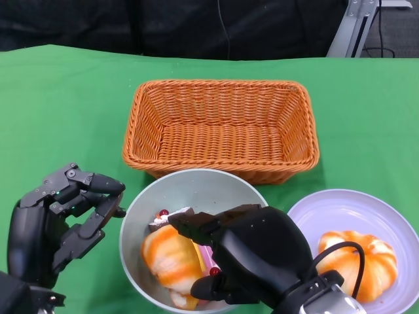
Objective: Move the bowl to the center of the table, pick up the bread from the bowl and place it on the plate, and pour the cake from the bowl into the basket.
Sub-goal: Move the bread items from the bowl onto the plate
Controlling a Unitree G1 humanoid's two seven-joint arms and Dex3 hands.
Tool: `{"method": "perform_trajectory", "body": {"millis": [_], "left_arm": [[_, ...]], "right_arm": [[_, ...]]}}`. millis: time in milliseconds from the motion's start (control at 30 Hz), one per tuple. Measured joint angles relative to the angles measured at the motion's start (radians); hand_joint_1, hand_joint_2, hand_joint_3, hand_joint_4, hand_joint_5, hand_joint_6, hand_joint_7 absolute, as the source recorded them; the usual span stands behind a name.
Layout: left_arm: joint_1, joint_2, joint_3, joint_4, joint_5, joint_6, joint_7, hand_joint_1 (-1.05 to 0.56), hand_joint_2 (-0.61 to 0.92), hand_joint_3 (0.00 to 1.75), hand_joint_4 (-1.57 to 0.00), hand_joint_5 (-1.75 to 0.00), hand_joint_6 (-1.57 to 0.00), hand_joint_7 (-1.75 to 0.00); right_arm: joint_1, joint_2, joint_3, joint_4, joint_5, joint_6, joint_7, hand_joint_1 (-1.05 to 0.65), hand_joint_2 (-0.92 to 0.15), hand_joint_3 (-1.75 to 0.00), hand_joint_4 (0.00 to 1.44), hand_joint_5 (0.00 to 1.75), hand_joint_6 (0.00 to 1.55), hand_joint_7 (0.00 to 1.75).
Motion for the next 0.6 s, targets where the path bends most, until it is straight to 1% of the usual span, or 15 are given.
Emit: {"method": "perform_trajectory", "body": {"millis": [133, 233, 367, 600], "left_arm": [[-0.004, -0.001, 0.001, 0.004, 0.003, -0.006, 0.001, -0.22, 0.92, 0.28, -0.74, -1.42, -0.87, -0.94], [-0.009, -0.002, 0.002, 0.018, 0.016, -0.025, 0.014, -0.22, 0.92, 0.28, -0.75, -1.43, -0.87, -0.94], [-0.016, -0.004, 0.003, 0.039, 0.024, -0.048, 0.017, -0.22, 0.92, 0.29, -0.75, -1.43, -0.87, -0.94], [-0.017, -0.024, 0.003, 0.043, 0.039, -0.055, 0.053, -0.23, 0.92, 0.27, -0.76, -1.43, -0.88, -0.95]], "right_arm": [[-0.001, 0.003, 0.005, 0.000, -0.009, 0.025, 0.014, -0.83, -0.92, -0.12, 0.70, 0.03, 0.39, 0.00], [-0.011, 0.008, 0.021, -0.001, -0.049, 0.063, 0.072, -0.85, -0.92, -0.15, 0.70, 0.03, 0.34, 0.00], [-0.030, 0.030, 0.036, -0.001, -0.083, 0.105, 0.144, -0.87, -0.92, -0.16, 0.69, 0.02, 0.32, 0.00], [-0.063, 0.037, 0.049, 0.028, -0.082, 0.109, 0.161, -0.87, -0.92, -0.15, 0.67, 0.01, 0.31, 0.00]]}}
